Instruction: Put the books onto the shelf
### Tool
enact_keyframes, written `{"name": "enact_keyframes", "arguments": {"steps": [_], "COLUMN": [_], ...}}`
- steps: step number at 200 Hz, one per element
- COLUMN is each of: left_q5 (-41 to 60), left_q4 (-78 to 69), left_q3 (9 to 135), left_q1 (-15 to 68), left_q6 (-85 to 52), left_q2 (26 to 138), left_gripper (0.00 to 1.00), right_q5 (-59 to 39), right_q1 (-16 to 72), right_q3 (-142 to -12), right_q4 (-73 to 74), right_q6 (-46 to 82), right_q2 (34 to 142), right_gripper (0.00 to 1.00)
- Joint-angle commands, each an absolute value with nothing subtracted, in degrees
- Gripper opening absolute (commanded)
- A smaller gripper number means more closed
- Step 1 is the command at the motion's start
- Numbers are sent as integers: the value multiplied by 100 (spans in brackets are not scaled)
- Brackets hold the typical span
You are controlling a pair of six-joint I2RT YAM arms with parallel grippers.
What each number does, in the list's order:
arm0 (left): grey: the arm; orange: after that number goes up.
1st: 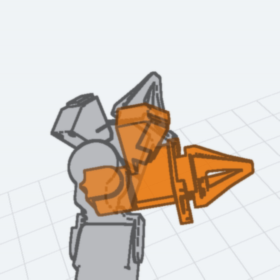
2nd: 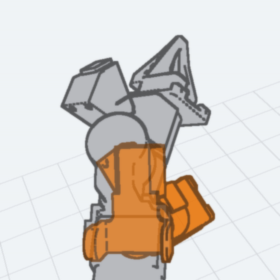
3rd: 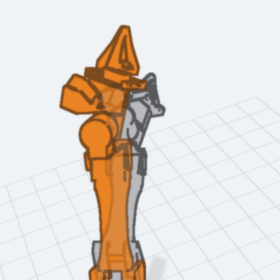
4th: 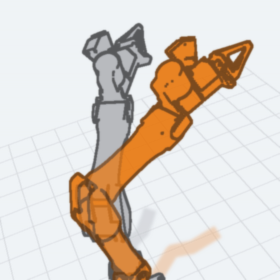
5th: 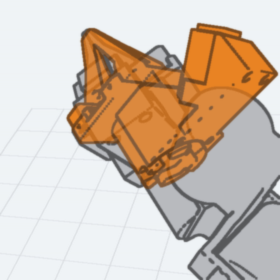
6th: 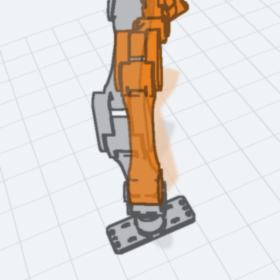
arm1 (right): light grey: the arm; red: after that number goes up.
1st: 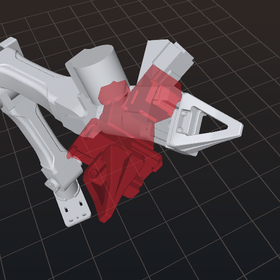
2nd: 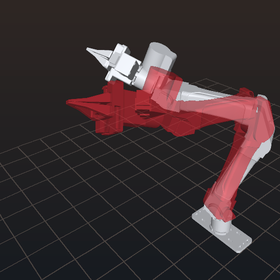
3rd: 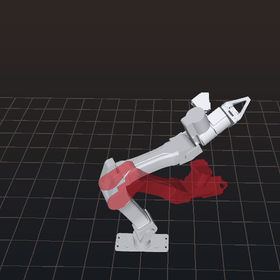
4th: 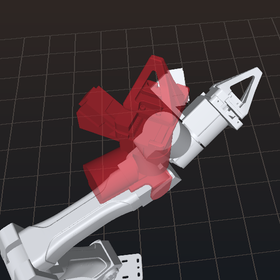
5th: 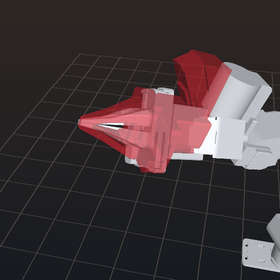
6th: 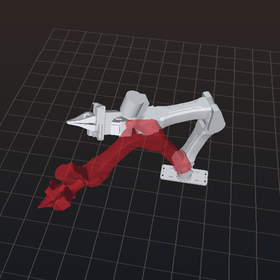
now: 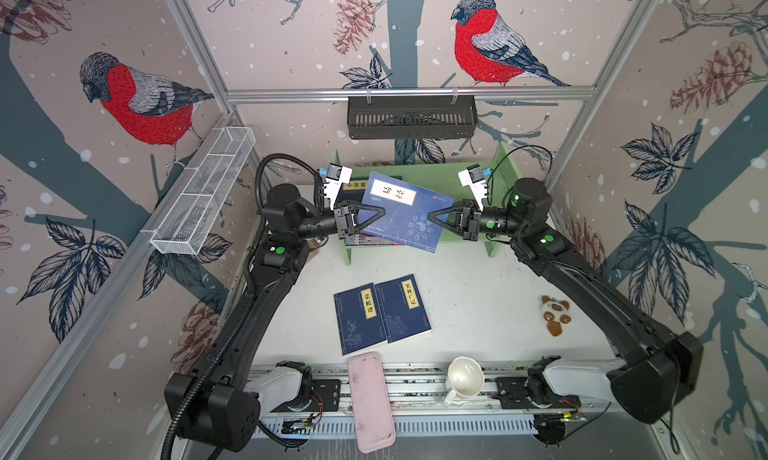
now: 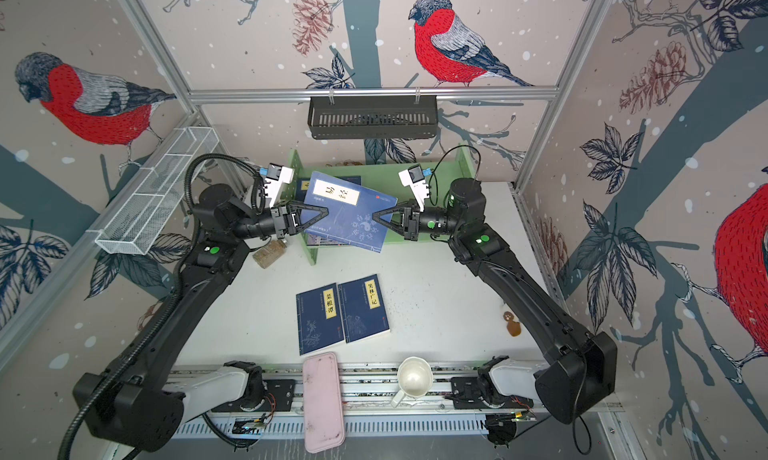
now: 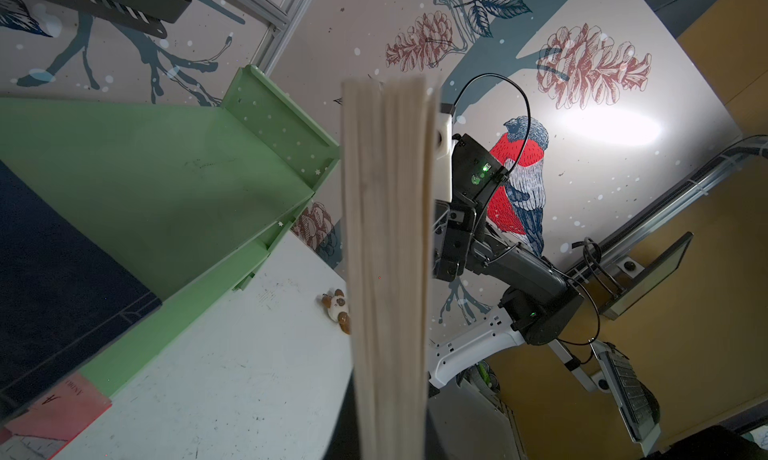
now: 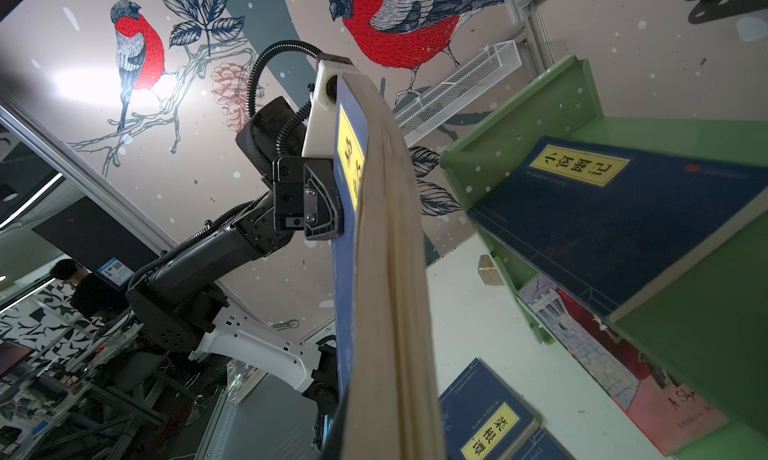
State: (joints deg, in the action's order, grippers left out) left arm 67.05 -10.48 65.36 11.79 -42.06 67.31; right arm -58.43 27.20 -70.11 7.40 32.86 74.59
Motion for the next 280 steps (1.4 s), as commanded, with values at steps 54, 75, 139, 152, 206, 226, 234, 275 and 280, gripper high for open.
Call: {"name": "enact_keyframes", "arguments": {"steps": [54, 75, 139, 152, 206, 226, 234, 275, 280], "left_q5": [6513, 6420, 6135, 6156, 6102, 5923, 5818, 5573, 5665], "left_q4": [-1488, -1494, -2114, -2291, -1794, -962, -528, 113, 19], "left_q3": [6800, 6858, 6494, 6428, 6369, 6618, 6815, 7172, 7141], "left_q1": [1160, 1152, 1107, 1107, 1099, 1068, 1040, 923, 923], "left_q6": [-4306, -4329, -5029, -5171, -4583, -3732, -3309, -2857, -2942], "left_q2": [6818, 6864, 6821, 6796, 6638, 6605, 6601, 6643, 6647], "left_gripper": [0, 0, 0, 0, 4, 19, 33, 71, 73], "right_q5": [-5615, -5563, -5139, -5138, -5172, -5299, -5368, -6014, -6032], "right_q1": [2706, 2753, 3215, 3250, 3218, 3093, 3017, 2874, 2874], "right_q3": [-6204, -5867, -5552, -5589, -5914, -6193, -6287, -6801, -6890], "right_q4": [2597, 3268, 4043, 4051, 3623, 3007, 2816, 2016, 1788], "right_q6": [4395, 4823, 5142, 5156, 4937, 4646, 4566, 4193, 4029], "right_q2": [7262, 7207, 7148, 7295, 7427, 7436, 7446, 7427, 7427], "right_gripper": [38, 37, 32, 24, 1, 1, 1, 1, 0]}}
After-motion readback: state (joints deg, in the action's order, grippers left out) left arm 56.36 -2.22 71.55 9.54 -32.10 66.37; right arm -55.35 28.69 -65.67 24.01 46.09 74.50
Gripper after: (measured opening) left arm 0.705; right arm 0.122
